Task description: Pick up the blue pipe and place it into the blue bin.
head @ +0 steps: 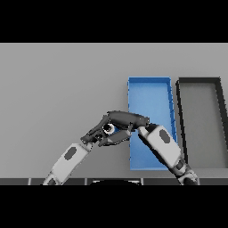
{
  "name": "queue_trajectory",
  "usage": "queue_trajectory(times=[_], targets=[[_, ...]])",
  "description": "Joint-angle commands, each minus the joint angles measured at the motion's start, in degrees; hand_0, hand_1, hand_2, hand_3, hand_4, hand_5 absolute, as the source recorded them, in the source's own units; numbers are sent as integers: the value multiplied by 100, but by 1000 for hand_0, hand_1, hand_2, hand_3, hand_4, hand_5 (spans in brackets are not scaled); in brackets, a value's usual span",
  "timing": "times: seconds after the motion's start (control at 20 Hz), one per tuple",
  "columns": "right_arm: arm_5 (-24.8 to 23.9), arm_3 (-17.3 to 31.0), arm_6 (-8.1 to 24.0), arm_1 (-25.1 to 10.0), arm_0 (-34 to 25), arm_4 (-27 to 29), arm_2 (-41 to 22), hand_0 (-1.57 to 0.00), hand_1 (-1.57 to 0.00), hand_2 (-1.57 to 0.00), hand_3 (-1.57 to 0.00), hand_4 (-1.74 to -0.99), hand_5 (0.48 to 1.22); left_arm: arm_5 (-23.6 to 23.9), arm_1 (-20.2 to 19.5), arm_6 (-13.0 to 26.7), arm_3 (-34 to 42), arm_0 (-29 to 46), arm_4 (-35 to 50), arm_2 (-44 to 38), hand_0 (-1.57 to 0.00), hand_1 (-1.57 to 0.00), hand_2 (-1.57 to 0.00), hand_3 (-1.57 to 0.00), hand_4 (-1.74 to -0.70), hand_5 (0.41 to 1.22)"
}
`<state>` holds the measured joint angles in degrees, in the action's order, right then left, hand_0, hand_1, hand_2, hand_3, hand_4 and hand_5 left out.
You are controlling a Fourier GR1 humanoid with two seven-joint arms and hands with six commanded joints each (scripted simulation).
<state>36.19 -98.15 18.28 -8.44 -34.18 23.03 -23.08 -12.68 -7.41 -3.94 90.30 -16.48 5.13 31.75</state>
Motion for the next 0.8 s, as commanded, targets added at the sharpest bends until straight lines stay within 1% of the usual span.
queue_trajectory(times=[0.0, 0.05, 0.1, 0.15, 0.2, 0.25, 0.3, 0.35, 0.4, 0.45, 0.5, 0.55, 0.6, 0.65, 0.7, 0.75], targets=[[76, -18, -106, -25, 42, -11, -9, -1453, -1455, -1455, -1426, -1436, 1068, 12, -40, 54, 27, -16, -68, 6, -1571, -1566, -1571, -1511, -1725, 1221], [116, -41, -76, -38, 39, -44, -18, -1477, -1478, -1478, -1455, -1445, 1099, -17, -41, 140, 71, 45, -14, 34, -1571, -1567, -1571, -1523, -1727, 1221], [155, -32, -134, -28, 59, -38, 11, -1496, -1496, -1497, -1478, -1455, 1123, 1, 4, 238, 39, -24, -10, 15, -1571, -1568, -1571, -1532, -1729, 1221], [128, -46, -71, 75, 102, 4, -18, -1511, -1511, -1512, -1497, -1463, 1143, -17, -46, 137, 53, 16, -20, 14, -1571, -1569, -1571, -1540, -1730, 1221], [134, -128, -44, 104, 180, 102, -6, -1523, -1523, -1524, -1512, -1470, 1158, -26, -85, 176, 143, 41, -20, 37, -1571, -1569, -1571, -1546, -1729, 1221], [150, -106, 4, 117, 183, 100, 43, -1532, -1533, -1533, -1523, -1475, 1171, -26, -83, 164, 121, 47, -15, 53, -1571, -1569, -1571, -1442, -1724, 1221], [160, -78, -41, 130, 164, 98, 115, -1540, -1540, -1541, -1533, -1478, 1181, 15, -119, 177, 127, 1, -61, 29, -1569, -1513, -1458, -1468, -1656, 1221], [184, -72, -124, 135, 182, 83, 136, -1546, -1547, -1547, -1541, -1481, 1189, 6, -141, 212, 137, -62, -186, 54, -1307, -1239, -1188, -1203, -1542, 1221], [116, -115, 41, 214, 149, 26, 88, -1551, -1551, -1552, -1547, -1483, 1195, -31, -192, 256, 181, -62, -278, 68, -1045, -991, -950, -963, -1426, 1221], [93, -148, 109, 251, 155, -30, 91, -1555, -1555, -1555, -1552, -1484, 1201, -181, -253, 247, 179, -65, -260, 31, -836, -793, -760, -770, -1320, 1221], [91, -196, 124, 266, 202, -4, 92, -1558, -1558, -1559, -1555, -1485, 1205, -316, -284, 115, 167, -68, -341, 23, -668, -634, -608, -616, -1226, 1221], [45, -177, 232, 319, 163, -66, 118, -1561, -1561, -1561, -1559, -1486, 1208, -334, -283, -30, 126, -56, -495, 18, -535, -507, -486, -492, -1144, 1221], [17, -165, 379, 384, 115, -80, 146, -1563, -1563, -1563, -1561, -1487, 1211, -307, -224, -41, 101, -123, -656, 31, -427, -405, -388, -394, -1068, 1150], [85, -240, 289, 370, 210, -143, 172, -1565, -1565, -1565, -1563, -1488, 1213, -280, -218, -118, 62, -127, -811, 34, -342, -324, -311, -315, -1003, 1063], [122, -207, 368, 423, 185, -202, 193, -1566, -1566, -1566, -1565, -1488, 1214, -254, -209, -98, 2, -143, -861, 23, -273, -259, -248, -252, -955, 972], [143, -214, 258, 431, 201, -179, 255, -1567, -1567, -1567, -1566, -1488, 1216, -256, -230, 62, -54, -151, -840, -11, -218, -207, -198, -201, -923, 899]])
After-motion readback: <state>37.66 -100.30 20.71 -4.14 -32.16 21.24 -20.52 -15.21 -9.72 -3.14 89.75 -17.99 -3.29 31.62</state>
